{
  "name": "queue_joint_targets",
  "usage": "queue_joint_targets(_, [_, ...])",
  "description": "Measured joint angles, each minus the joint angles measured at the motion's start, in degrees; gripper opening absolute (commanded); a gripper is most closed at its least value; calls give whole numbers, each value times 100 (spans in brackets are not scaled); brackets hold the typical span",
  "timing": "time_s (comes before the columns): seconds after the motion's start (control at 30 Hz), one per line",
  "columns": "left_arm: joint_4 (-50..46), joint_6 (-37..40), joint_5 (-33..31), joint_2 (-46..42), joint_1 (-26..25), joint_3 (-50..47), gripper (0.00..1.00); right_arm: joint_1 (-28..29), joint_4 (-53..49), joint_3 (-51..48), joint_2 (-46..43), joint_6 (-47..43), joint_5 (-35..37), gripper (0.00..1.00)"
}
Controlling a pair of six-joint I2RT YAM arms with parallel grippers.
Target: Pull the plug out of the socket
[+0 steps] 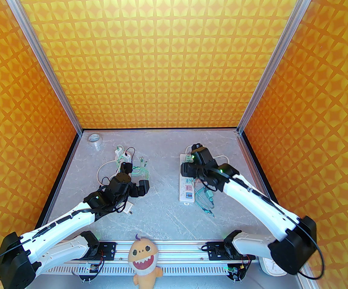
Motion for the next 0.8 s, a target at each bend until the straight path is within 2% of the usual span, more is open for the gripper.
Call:
queue_joint_targets(0.2, [76, 0, 0, 0, 0, 0, 99, 911, 177, -70, 358, 527, 44, 72])
queue_joint_targets(0.37, [76, -2, 2, -48, 0, 0, 99, 1045, 483, -164, 1174, 769, 59, 72])
queue_joint_targets(0.47, [76, -2, 2, -162, 0, 0, 99, 881, 673, -251, 1445, 822, 55, 72])
queue_joint_targets(0.8, [72, -4, 2, -271, 0, 0, 99, -236, 1261, -442, 1856, 767, -76, 71])
